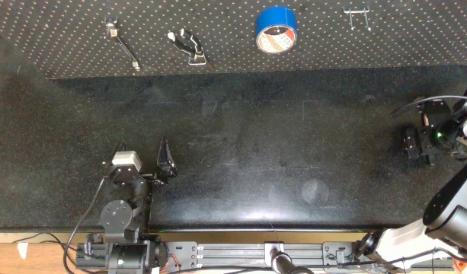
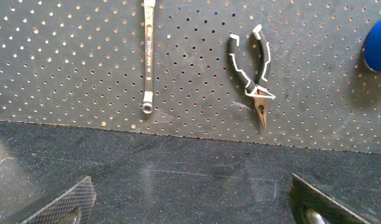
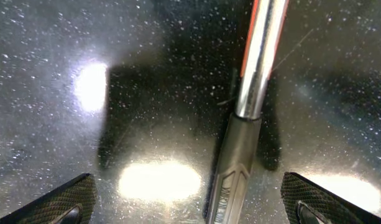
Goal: Place Tools Onto Pegboard
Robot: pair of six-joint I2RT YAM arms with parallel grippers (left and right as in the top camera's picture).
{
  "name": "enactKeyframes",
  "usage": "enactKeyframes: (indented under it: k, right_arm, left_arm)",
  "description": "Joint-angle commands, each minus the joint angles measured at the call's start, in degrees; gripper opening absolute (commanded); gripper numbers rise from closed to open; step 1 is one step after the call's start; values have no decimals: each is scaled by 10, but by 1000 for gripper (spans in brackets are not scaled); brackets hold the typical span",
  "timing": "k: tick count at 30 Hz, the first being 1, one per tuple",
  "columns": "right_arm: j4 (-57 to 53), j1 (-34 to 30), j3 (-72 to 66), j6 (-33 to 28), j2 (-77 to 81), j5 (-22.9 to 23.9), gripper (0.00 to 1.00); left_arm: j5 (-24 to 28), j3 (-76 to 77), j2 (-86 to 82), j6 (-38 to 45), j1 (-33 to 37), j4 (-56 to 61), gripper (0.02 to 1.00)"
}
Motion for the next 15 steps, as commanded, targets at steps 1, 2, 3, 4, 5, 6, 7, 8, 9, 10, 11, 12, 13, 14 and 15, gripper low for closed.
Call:
enactKeyframes:
  k: [1,2,3,4,5,6,7,8,9,10,11,12,13,14,15]
  right_arm:
    - [-2,0,2,-6,6,47,965]
    - [-1,-2,2,-6,6,52,965]
    - [1,-5,2,-4,6,52,965]
    - [1,-8,2,-3,6,52,965]
    - [1,-10,2,-2,6,52,965]
    - [1,-11,2,1,6,50,965]
    - [3,-11,2,1,6,45,965]
    - [3,-11,2,1,7,43,967]
    - [3,-11,2,1,9,41,967]
    - [3,-11,2,3,10,41,965]
    - [3,-11,2,3,10,41,965]
    - [3,-11,2,3,10,41,965]
    - [3,-11,2,3,10,41,965]
    - [3,-11,2,5,11,40,967]
    - [3,-11,2,5,12,37,965]
  left_arm:
    - [8,-1,-6,9,3,-4,996]
    - [8,-1,-6,9,3,-4,996]
    - [8,-1,-6,9,3,-4,996]
    - [8,-1,-6,9,3,-4,996]
    - [8,-1,-6,9,3,-4,996]
    - [8,-1,-6,9,3,-4,996]
    - [8,-1,-6,9,3,-4,996]
    - [8,-1,-6,9,3,-4,996]
    - [8,-1,-6,9,3,-4,996]
    - [8,-1,-6,9,3,-4,996]
    - [8,-1,-6,9,3,-4,996]
    - [8,-1,-6,9,3,-4,996]
    - [8,-1,-6,9,3,-4,996]
    - [8,-1,-6,9,3,-4,996]
    - [8,-1,-6,9,3,-4,996]
